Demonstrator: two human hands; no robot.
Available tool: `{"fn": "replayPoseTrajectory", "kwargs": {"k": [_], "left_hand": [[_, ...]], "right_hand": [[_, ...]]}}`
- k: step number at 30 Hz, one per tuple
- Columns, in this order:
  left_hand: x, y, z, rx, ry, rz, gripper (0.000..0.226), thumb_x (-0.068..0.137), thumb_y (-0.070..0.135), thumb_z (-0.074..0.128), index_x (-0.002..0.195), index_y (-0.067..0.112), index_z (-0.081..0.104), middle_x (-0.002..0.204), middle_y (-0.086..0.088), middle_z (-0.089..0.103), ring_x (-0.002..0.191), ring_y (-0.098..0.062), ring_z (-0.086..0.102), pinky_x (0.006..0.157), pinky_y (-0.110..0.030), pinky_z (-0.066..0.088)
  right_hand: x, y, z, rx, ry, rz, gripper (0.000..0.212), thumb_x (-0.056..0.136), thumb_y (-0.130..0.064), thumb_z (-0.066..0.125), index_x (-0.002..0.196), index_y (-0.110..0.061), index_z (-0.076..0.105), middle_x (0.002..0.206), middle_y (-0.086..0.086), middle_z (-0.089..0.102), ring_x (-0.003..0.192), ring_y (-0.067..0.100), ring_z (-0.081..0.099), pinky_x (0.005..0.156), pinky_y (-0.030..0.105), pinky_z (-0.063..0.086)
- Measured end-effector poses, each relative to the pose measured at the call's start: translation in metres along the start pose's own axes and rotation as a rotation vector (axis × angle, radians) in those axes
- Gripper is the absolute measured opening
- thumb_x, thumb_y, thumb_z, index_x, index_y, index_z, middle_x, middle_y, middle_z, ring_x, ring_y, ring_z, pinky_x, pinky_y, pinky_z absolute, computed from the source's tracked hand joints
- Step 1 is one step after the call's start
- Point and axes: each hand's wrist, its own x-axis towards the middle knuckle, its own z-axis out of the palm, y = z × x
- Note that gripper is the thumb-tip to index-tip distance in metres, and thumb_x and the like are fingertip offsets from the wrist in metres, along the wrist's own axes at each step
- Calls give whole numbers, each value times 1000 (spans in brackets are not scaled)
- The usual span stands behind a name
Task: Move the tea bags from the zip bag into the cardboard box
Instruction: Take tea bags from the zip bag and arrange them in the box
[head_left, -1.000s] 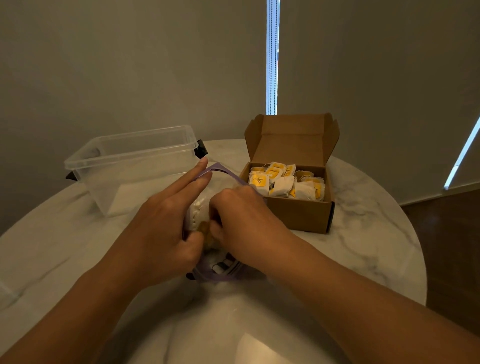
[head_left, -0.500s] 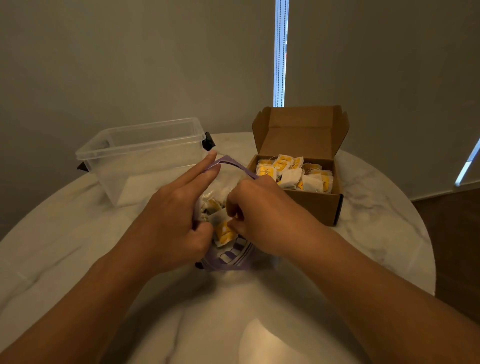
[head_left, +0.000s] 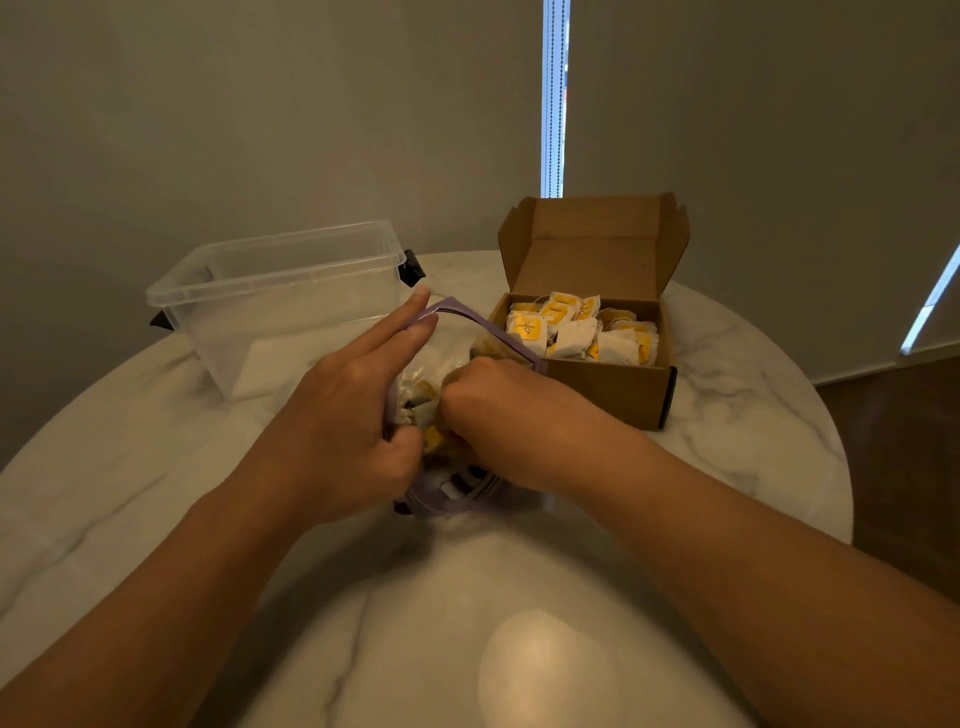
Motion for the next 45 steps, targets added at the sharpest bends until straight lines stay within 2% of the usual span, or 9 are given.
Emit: {"fn": "replayPoseTrajectory", "kwargs": {"k": [5,11,15,18,23,26,31,36,45], "left_hand": [[-1,-1,-1,-19,20,-5,86,67,17,51,152,13,37,162,13,22,141,-5,36,107,-30,44],[-1,-2,-2,-39,29,-3,85,68,20,50,151,13,37,161,13,22,141,1,31,107,-18,37],[-1,-1,-1,-5,12,-15,84,69,16,55,151,10,38,162,10,23,122,-25,26,72,4,38],[-1,-1,0,13,6,-1,84,69,13,56,151,8,38,162,7,23,116,-26,13,69,7,35],[-1,3,-1,-7,5,-51,84,69,22,54,151,16,39,161,15,23,112,-36,38,76,-23,56],[-1,2,-1,-29,18,-33,82,70,22,54,150,17,39,159,17,24,112,-30,42,66,-3,44],[0,1,2,-32,30,-4,81,68,19,55,148,13,43,158,9,30,111,-29,34,58,3,38],[0,0,3,-32,34,3,81,67,16,55,148,11,44,159,9,30,109,-34,39,59,1,38],[1,-3,5,-12,35,18,82,68,17,55,149,13,42,159,11,29,113,-31,34,63,-4,42]], "right_hand": [[-8,3,-7,4,141,-6,22,96,-15,55,113,-18,68,100,0,47,85,13,47,59,22,30],[-21,7,-9,222,304,46,22,95,-18,57,110,-17,74,95,2,73,80,14,66,70,23,54],[-30,11,-5,467,406,73,16,90,-24,65,99,-16,76,83,-4,73,72,7,67,64,26,57],[-38,10,-5,637,464,117,28,83,-41,70,92,-15,76,75,-7,71,67,5,67,60,22,57],[-60,18,-3,750,448,209,17,80,-15,77,96,-23,74,85,-11,70,80,1,67,68,17,57],[-75,41,-17,867,462,249,21,79,-6,75,92,-22,71,89,-8,70,83,6,69,66,20,58],[-73,106,-31,719,582,423,26,78,2,76,87,-20,65,78,3,70,66,21,70,63,42,60],[-63,135,-32,505,444,449,27,80,-5,76,82,-29,64,81,-10,68,78,7,68,67,23,56],[-37,158,-30,345,158,396,21,82,-8,75,98,-20,71,91,-7,71,83,5,67,72,25,58]]}}
